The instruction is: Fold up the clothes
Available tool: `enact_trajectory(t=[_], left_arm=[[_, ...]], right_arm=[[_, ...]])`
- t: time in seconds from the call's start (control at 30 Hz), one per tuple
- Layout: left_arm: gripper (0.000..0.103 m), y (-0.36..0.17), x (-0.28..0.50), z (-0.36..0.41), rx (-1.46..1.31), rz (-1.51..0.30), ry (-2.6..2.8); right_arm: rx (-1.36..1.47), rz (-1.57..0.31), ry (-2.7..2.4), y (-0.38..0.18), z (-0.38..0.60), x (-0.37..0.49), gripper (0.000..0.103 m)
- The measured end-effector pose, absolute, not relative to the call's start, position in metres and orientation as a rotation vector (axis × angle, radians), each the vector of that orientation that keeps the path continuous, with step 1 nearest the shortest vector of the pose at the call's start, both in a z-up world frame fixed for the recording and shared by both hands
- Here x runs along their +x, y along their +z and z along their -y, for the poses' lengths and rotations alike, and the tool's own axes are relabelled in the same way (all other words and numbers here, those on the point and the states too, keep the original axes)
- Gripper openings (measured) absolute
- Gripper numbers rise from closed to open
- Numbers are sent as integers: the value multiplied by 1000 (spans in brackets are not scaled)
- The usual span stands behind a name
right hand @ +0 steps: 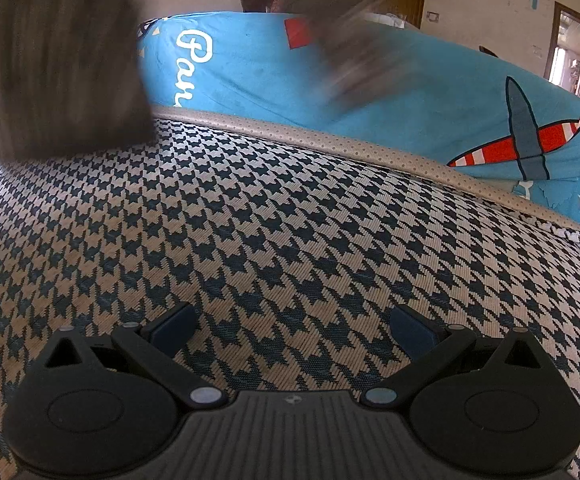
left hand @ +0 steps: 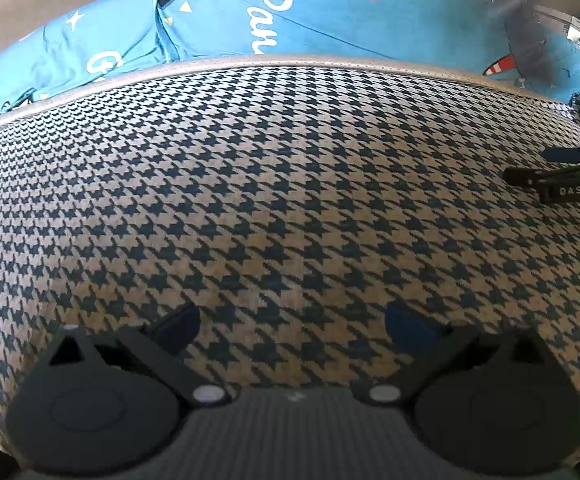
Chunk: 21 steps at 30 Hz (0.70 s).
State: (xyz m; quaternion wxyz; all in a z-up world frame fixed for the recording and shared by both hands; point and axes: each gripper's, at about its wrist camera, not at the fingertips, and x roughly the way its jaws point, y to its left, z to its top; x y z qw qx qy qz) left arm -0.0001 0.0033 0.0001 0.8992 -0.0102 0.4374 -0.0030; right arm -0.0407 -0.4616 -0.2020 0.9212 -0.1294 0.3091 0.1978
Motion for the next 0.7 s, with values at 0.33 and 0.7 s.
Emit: enact_trajectory(t=[0.33,0.7], left_arm=[[103,-15,-47,0,-9,-860,-9],[103,-33,-119,-5,-8,-873,-17]], right_arm=[[-266,-635,406,-202,462,-41,103],[-266,-635,406,-202,462,-41,103]])
